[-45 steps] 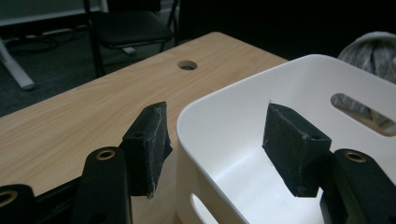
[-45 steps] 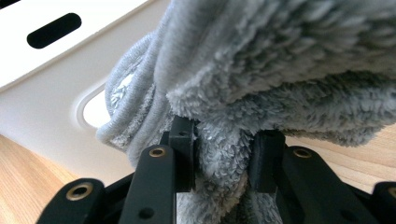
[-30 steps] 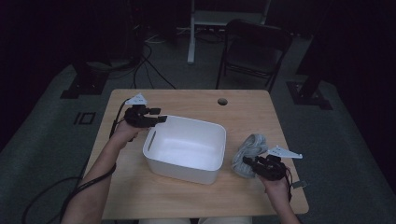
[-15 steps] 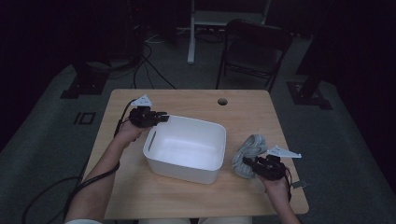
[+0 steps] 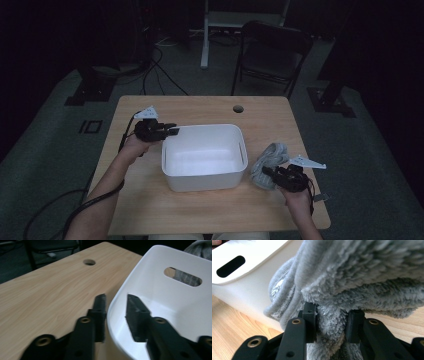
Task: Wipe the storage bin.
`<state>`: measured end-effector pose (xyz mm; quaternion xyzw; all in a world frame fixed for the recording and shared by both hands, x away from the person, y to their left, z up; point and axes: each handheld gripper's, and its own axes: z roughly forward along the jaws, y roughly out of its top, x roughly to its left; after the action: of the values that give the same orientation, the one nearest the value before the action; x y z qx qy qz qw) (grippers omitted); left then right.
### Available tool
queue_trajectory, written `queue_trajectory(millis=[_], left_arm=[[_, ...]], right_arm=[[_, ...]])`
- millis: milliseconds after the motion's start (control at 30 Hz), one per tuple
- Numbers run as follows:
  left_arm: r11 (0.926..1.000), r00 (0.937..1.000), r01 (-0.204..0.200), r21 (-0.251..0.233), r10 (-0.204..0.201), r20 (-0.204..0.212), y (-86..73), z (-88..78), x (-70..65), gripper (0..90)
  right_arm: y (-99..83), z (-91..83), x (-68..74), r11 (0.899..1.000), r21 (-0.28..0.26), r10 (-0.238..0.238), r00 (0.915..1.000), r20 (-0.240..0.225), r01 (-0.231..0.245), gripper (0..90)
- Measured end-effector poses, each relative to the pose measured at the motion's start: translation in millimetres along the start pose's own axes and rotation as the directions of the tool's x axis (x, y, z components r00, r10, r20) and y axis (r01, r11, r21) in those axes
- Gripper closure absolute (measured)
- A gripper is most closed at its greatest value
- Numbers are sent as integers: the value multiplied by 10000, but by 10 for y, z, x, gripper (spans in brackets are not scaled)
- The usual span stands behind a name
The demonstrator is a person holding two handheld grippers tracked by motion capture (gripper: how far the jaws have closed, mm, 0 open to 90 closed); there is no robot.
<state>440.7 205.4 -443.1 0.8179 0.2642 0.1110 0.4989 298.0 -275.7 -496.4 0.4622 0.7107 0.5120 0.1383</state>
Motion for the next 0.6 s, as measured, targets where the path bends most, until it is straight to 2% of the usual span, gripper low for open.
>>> queue_trajectory(millis=[33,100,233,267,367,433,533,600], left_arm=[[10000,10000,-25,-19,25,-89,7,26,-1,680],[10000,10000,-24,30,24,30,25,72,-5,723],[9998,9996,-121,185,125,-249,42,84,-18,768],[9997,9990,-141,202,149,-427,30,63,-48,779],[9997,9981,-192,181,202,-574,-9,16,-82,810],[10000,9979,-30,72,34,-648,-67,-55,-108,825],[10000,9954,-1,69,8,-958,-145,-172,-228,842],[10000,9964,-15,-3,14,-853,-157,-186,-247,831]], right_arm=[[-1,1,1,10000,8,4,10000,26,-4,676],[-7,6,-7,10000,32,39,10000,38,-39,676],[-24,29,-19,9999,134,49,10000,52,-50,676],[-28,29,-23,9999,134,59,10000,41,-59,676],[-27,25,-28,9999,116,45,10000,30,-45,676],[-26,18,-32,9999,77,113,9999,67,-114,676],[-19,20,-28,9999,87,95,9999,32,-96,676],[-9,32,-22,9999,92,112,9999,54,-112,676]])
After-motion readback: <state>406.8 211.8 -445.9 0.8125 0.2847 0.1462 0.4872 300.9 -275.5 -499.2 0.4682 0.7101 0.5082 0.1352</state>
